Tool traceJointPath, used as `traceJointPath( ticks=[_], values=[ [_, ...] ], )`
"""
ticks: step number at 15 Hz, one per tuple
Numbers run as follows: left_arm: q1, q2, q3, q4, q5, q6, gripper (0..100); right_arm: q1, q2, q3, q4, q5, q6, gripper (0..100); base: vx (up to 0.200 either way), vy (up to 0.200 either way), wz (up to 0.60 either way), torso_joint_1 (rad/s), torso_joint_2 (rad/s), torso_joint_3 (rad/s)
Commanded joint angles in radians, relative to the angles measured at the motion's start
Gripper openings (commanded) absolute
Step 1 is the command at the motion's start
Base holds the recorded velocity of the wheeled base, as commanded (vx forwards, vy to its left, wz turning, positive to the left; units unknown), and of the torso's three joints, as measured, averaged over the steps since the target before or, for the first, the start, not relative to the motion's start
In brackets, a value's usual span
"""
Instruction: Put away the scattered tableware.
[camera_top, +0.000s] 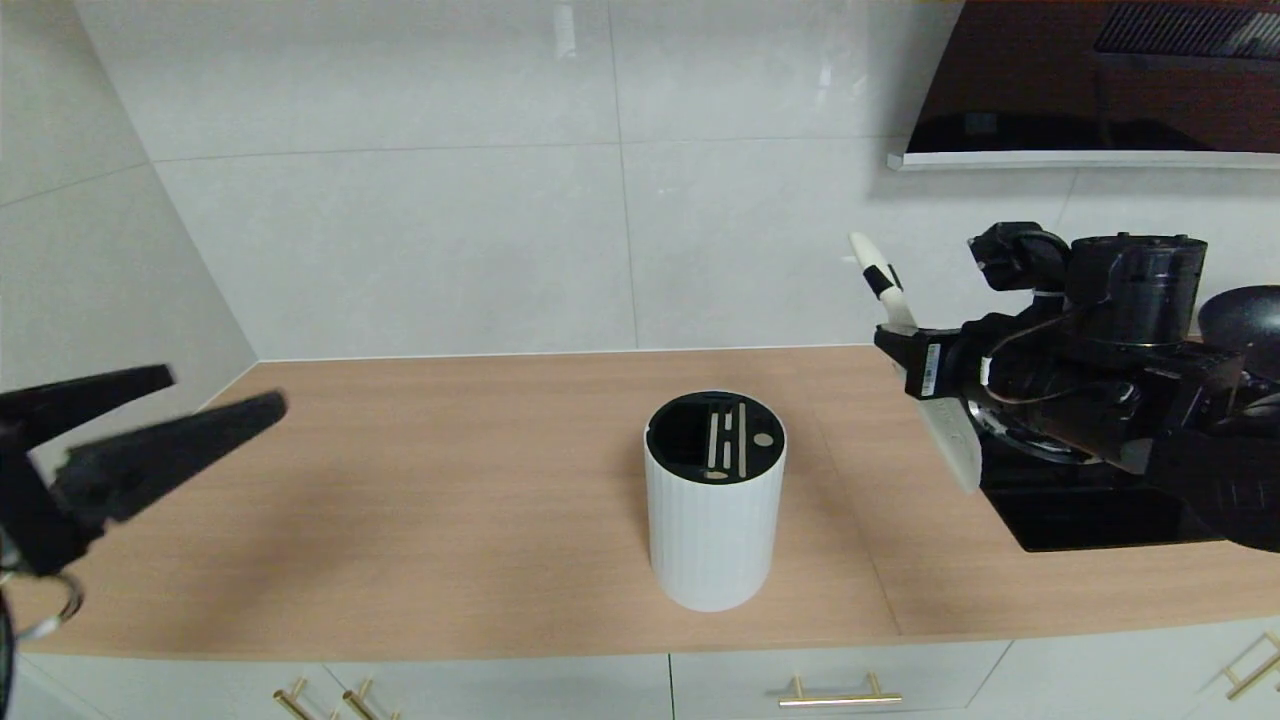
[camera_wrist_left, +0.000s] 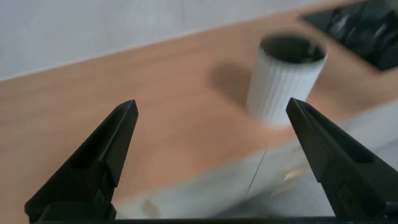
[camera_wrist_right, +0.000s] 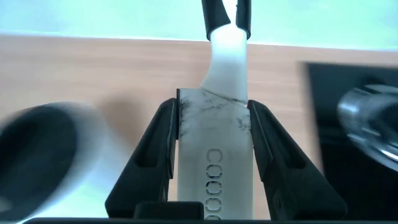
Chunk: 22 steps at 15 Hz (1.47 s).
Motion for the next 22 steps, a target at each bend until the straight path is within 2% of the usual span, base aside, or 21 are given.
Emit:
traceJointPath(
  ticks=[1,2,3,4,5,6,7,8,11,12,14,16,17,18,22],
  values=[
    [-0.228,0.259,-0.090,-0.183,-0.016,-0.348,100,0.122,-0.050,-0.001,0.018,-0.081,-0.002,0,0.000,0.000,0.00,0.000,0.00,0.000],
    [-0.273,0.279,-0.094,-0.200,-0.050,-0.463,100,0.146,-0.052,0.005,0.016,-0.109,0.001,0,0.000,0.000,0.00,0.000,0.00,0.000],
    [-0.299,0.300,-0.091,-0.217,-0.094,-0.521,100,0.162,-0.060,0.014,0.018,-0.113,0.001,0,0.000,0.000,0.00,0.000,0.00,0.000],
    [-0.323,0.323,-0.082,-0.246,-0.134,-0.558,100,0.189,-0.063,0.020,0.018,-0.115,0.003,0,0.000,0.000,0.00,0.000,0.00,0.000],
    [-0.342,0.348,-0.073,-0.289,-0.140,-0.581,100,0.225,-0.067,0.036,0.018,-0.121,0.008,0,0.000,0.000,0.00,0.000,0.00,0.000],
    [-0.351,0.355,-0.065,-0.315,-0.142,-0.583,100,0.245,-0.067,0.040,0.018,-0.121,0.009,0,0.000,0.000,0.00,0.000,0.00,0.000],
    [-0.362,0.386,-0.033,-0.396,-0.154,-0.586,100,0.332,-0.064,0.057,0.019,-0.127,0.011,0,0.000,0.000,0.00,0.000,0.00,0.000],
    [-0.379,0.401,-0.024,-0.427,-0.165,-0.587,100,0.384,-0.050,0.066,0.018,-0.138,0.012,0,0.000,0.000,0.00,0.000,0.00,0.000],
    [-0.451,0.426,-0.027,-0.442,-0.160,-0.590,100,0.453,-0.012,0.053,0.007,-0.156,0.090,0,0.000,0.000,0.00,0.000,0.00,0.000],
    [-0.454,0.440,-0.028,-0.451,-0.159,-0.592,100,0.476,0.003,0.042,0.007,-0.158,0.118,0,0.000,0.000,0.00,0.000,0.00,0.000],
    [-0.457,0.500,-0.027,-0.545,-0.112,-0.630,100,0.505,0.014,0.036,0.007,-0.159,0.138,0,0.000,0.000,0.00,0.000,0.00,0.000],
    [-0.498,0.593,-0.028,-0.615,-0.001,-0.632,100,0.518,0.014,0.036,0.007,-0.164,0.136,0,0.000,0.000,0.00,0.000,0.00,0.000],
    [-0.514,0.642,-0.033,-0.643,0.059,-0.621,100,0.524,0.014,0.037,0.007,-0.167,0.136,0,0.000,0.000,0.00,0.000,0.00,0.000],
    [-0.514,0.659,-0.036,-0.652,0.079,-0.613,100,0.524,0.014,0.037,0.007,-0.167,0.136,0,0.000,0.000,0.00,0.000,0.00,0.000],
    [-0.514,0.677,-0.039,-0.652,0.088,-0.606,100,0.525,0.009,0.042,0.007,-0.167,0.135,0,0.000,0.000,0.00,0.000,0.00,0.000]
  ],
)
